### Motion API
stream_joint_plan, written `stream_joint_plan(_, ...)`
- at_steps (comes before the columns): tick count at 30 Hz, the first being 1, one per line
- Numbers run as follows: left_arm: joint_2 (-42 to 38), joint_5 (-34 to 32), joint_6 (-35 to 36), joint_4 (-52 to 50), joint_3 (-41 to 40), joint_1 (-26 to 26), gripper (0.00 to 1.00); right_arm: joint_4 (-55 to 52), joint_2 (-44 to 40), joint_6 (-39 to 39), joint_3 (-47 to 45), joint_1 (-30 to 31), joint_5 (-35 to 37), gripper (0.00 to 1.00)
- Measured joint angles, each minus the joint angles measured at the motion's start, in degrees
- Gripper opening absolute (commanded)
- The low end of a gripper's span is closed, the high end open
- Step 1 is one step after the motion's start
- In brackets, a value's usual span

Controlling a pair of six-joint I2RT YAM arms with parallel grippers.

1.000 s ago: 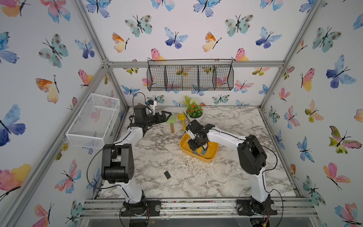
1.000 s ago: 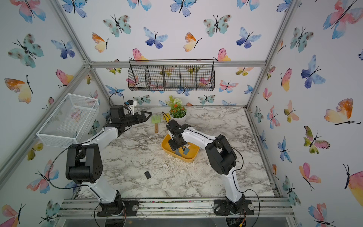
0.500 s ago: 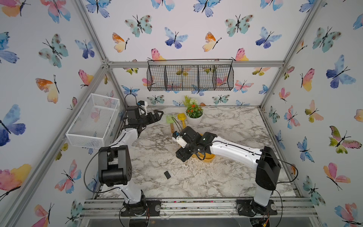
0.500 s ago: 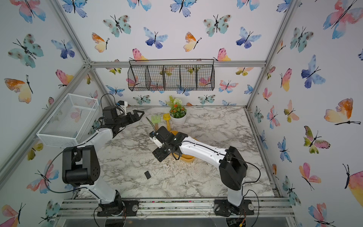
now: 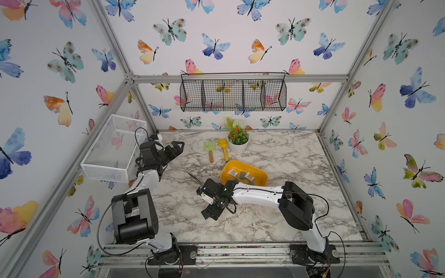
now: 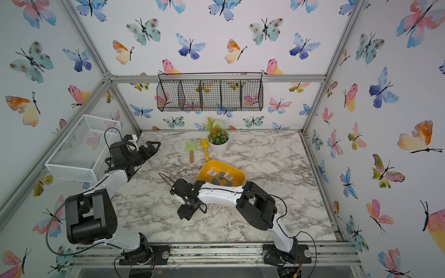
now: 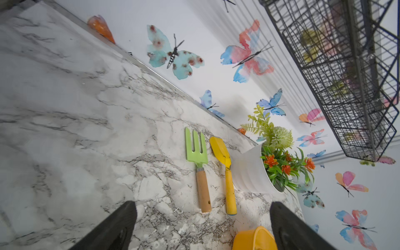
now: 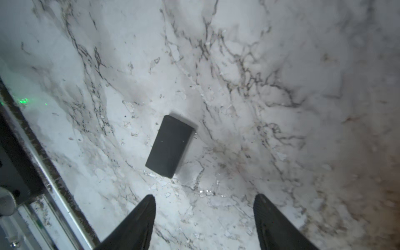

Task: Put the eraser in the storage box
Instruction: Pick up the eraser from the center of the board.

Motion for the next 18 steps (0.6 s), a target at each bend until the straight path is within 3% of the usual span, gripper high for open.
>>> stream_joint_plan(10, -1.0, -0.7, -3.4, 2.6, -4.2, 2.5, 0.98, -1.2, 4.7, 1.0, 8.1, 3.4, 0.4, 0.73)
stream_joint_plan(18, -1.2, 0.8, -4.2, 3.5, -4.8, 3.0, 0.98, -2.5, 8.2, 1.7, 10.2, 3.3, 1.8, 0.6)
